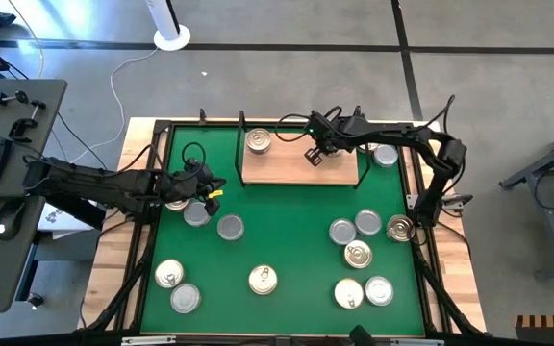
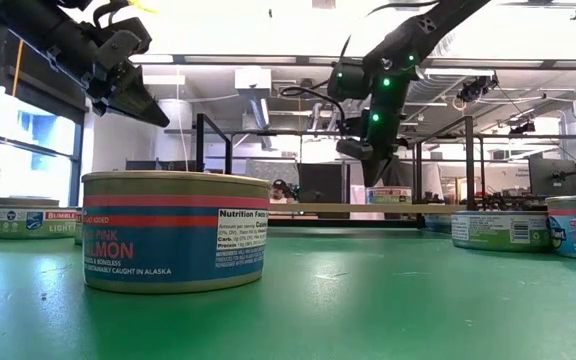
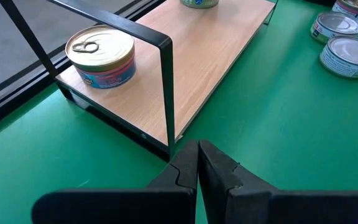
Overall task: Stack canned seafood by type on shelf
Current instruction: Put the green tuna can on the shelf, then put the blue/pink tuna can on the shelf
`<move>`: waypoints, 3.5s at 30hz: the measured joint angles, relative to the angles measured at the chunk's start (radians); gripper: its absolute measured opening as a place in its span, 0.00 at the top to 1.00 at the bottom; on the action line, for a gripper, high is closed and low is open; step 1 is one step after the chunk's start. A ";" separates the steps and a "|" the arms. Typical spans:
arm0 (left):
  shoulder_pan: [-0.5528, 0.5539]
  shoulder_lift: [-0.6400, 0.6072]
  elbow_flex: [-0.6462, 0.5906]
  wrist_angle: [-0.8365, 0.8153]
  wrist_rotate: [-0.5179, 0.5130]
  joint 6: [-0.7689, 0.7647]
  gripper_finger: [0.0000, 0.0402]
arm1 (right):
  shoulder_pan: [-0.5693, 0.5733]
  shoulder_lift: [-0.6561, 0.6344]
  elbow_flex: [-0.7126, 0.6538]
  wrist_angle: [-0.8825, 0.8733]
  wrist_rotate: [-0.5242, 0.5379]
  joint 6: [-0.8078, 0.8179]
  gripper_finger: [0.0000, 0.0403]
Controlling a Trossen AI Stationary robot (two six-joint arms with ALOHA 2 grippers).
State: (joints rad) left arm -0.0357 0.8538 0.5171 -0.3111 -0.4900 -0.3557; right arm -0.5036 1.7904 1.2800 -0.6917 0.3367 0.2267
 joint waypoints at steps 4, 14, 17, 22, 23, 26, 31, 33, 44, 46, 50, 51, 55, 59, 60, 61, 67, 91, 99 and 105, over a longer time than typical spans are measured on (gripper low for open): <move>0.000 0.000 0.000 0.000 0.000 0.000 1.00 | 0.001 -0.002 0.000 -0.014 0.000 0.000 1.00; 0.000 0.000 0.000 -0.003 0.000 0.000 1.00 | 0.001 -0.003 -0.001 -0.073 0.044 0.000 1.00; 0.000 0.000 0.000 -0.004 0.000 0.000 1.00 | 0.001 -0.003 -0.002 -0.077 0.049 0.000 1.00; 0.000 0.000 0.000 -0.010 0.017 -0.006 1.00 | 0.015 -0.001 0.017 -0.093 0.054 -0.003 1.00; 0.000 0.001 0.000 -0.008 0.023 -0.007 1.00 | 0.019 -0.001 0.023 -0.100 0.054 -0.005 1.00; 0.000 0.001 0.000 -0.006 0.033 -0.006 1.00 | 0.032 0.000 0.040 -0.100 0.050 -0.018 1.00; 0.000 0.001 0.000 -0.006 0.034 -0.007 1.00 | 0.041 0.000 0.052 -0.096 0.052 -0.026 1.00; 0.000 0.001 0.000 -0.006 0.034 -0.007 1.00 | 0.043 0.000 0.052 -0.096 0.053 -0.026 1.00; 0.000 0.001 0.000 -0.006 0.035 -0.008 1.00 | 0.089 0.000 0.053 -0.096 0.073 -0.044 1.00; 0.000 0.001 0.000 -0.006 0.035 -0.008 1.00 | 0.105 -0.001 0.053 -0.096 0.098 -0.044 1.00; 0.000 0.001 0.000 -0.006 0.035 -0.008 1.00 | 0.164 -0.001 0.054 -0.088 0.113 -0.043 1.00; 0.000 0.000 0.000 -0.006 0.035 -0.008 1.00 | 0.185 -0.001 0.054 -0.082 0.123 -0.043 1.00; 0.000 0.000 0.000 -0.006 0.035 -0.008 1.00 | 0.285 -0.001 0.054 -0.075 0.140 -0.034 1.00; 0.000 0.000 0.000 -0.006 0.035 -0.008 1.00 | 0.401 -0.001 0.054 -0.071 0.162 0.002 1.00; 0.000 0.000 0.000 -0.005 0.035 -0.008 1.00 | 0.428 -0.002 0.054 -0.065 0.170 0.013 1.00; 0.000 0.000 0.000 -0.006 0.035 -0.008 1.00 | 0.455 -0.002 0.054 -0.059 0.181 0.027 1.00; 0.000 0.000 0.000 -0.005 0.035 -0.008 1.00 | 0.586 -0.002 0.054 0.014 0.191 0.072 1.00; 0.000 0.000 0.000 -0.005 0.034 -0.008 1.00 | 0.786 -0.004 -0.090 0.256 0.367 0.177 1.00; 0.000 0.000 0.000 0.001 0.034 0.019 1.00 | 0.859 -0.003 -0.231 0.855 0.160 0.044 1.00; 0.003 0.000 0.000 0.026 0.032 0.247 1.00 | 0.886 -0.002 -0.227 0.861 0.141 -0.011 0.95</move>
State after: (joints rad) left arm -0.0326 0.8536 0.5175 -0.2855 -0.4583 -0.1084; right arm 0.3823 1.7881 1.0529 0.1697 0.4782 0.2162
